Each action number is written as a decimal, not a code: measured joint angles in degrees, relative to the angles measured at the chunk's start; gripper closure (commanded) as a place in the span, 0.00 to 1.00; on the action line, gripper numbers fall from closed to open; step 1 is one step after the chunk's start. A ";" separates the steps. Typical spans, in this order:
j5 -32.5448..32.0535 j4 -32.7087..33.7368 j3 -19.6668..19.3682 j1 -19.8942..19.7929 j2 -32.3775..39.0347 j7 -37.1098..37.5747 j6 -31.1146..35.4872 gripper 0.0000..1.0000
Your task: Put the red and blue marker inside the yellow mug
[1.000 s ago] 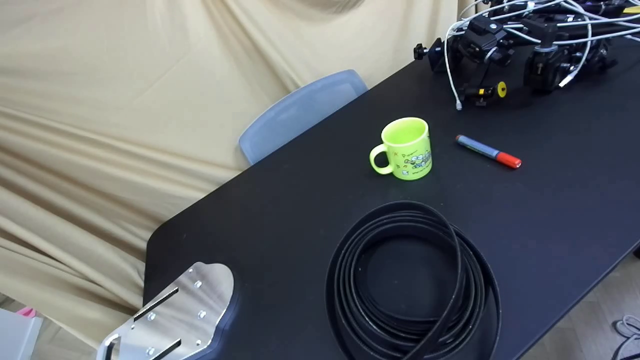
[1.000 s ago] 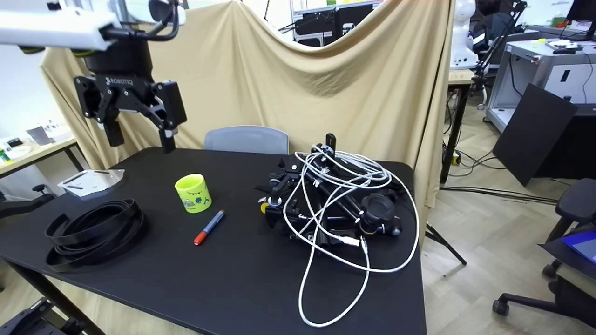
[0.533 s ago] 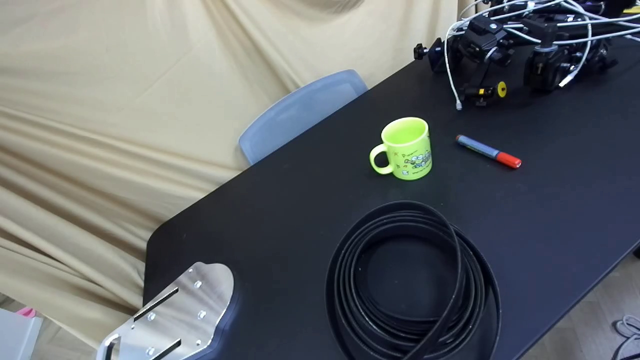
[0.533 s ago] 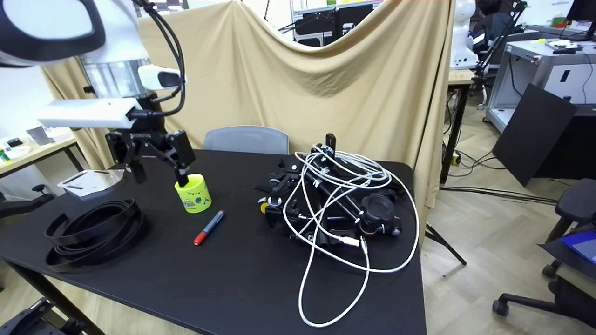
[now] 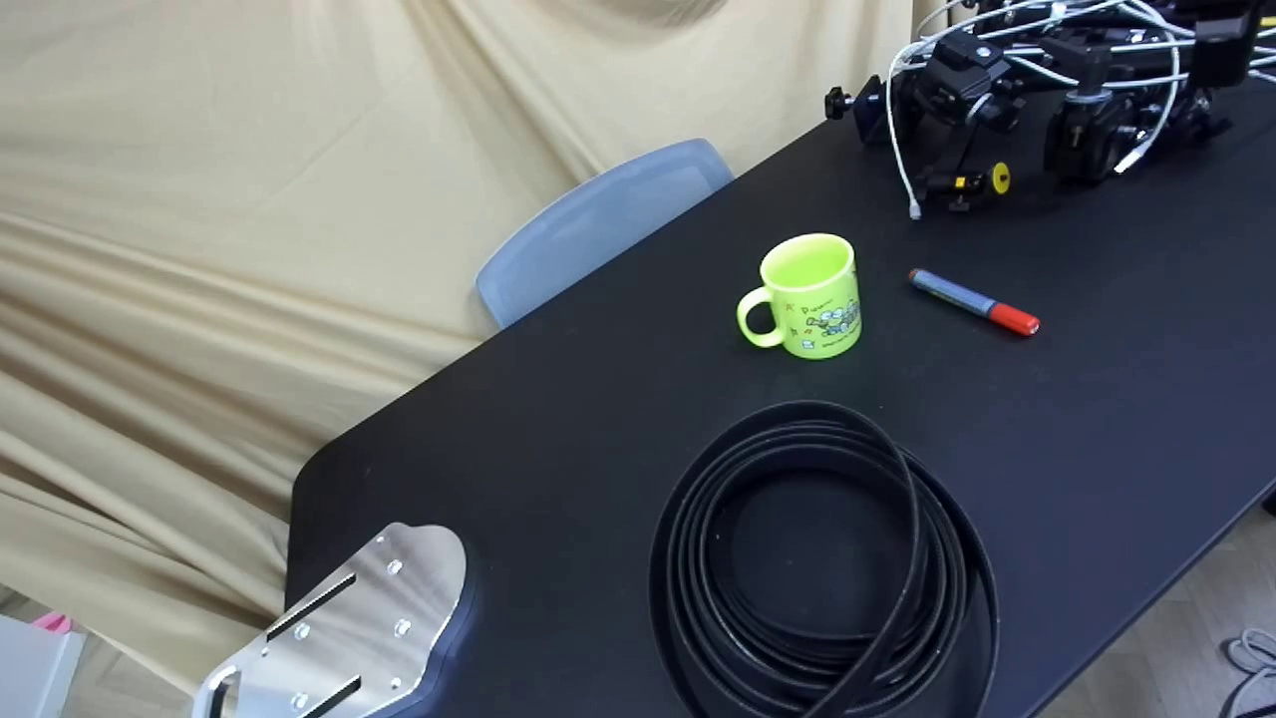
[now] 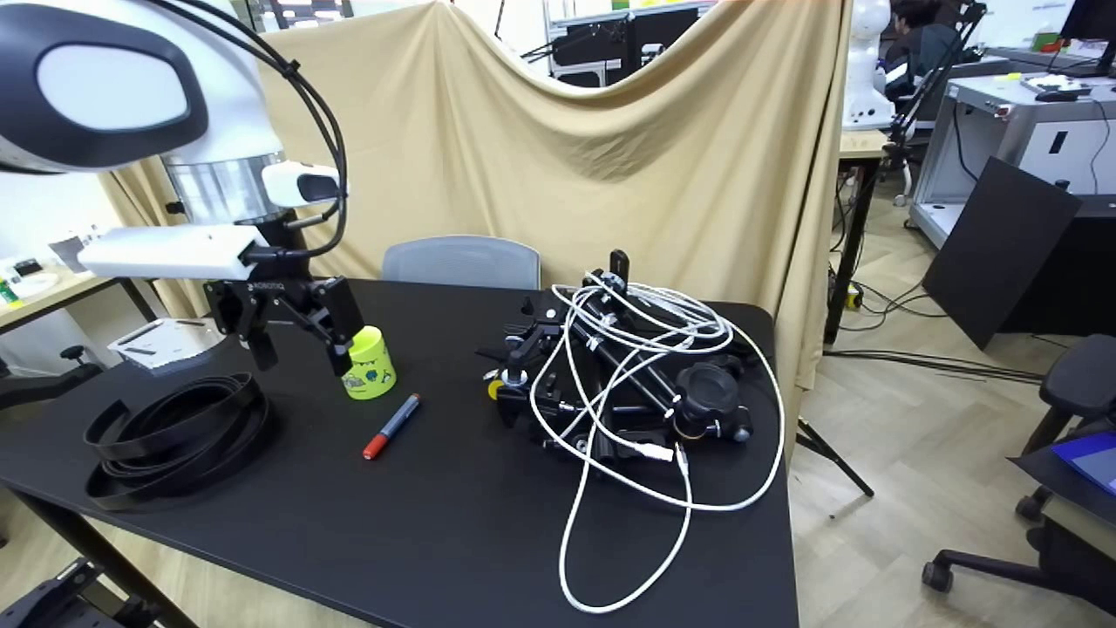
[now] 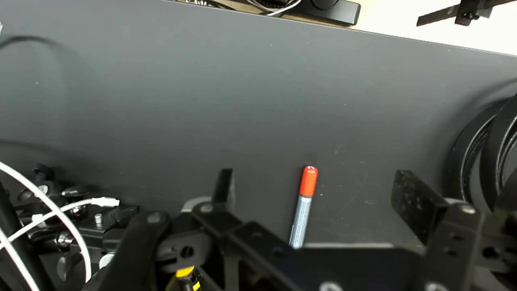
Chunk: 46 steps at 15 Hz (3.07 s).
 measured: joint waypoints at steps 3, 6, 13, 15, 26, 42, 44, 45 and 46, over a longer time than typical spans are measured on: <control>-2.35 -0.63 0.98 0.00 -0.05 0.49 5.72 0.00; -4.17 -2.76 2.74 -0.02 1.61 4.86 17.33 0.00; -5.44 -4.55 5.43 -0.01 14.04 11.99 34.29 0.00; -5.73 -4.38 5.49 0.01 18.05 13.08 37.08 0.00; -4.04 0.35 5.15 3.27 33.30 14.88 42.15 0.00; -0.40 4.77 5.04 3.48 38.87 14.88 42.15 1.00; -0.36 4.88 4.81 3.43 38.89 14.88 42.13 0.95; -0.36 4.90 4.60 3.42 38.89 14.88 42.11 0.95; -0.36 4.92 4.39 3.40 38.89 14.88 42.07 0.95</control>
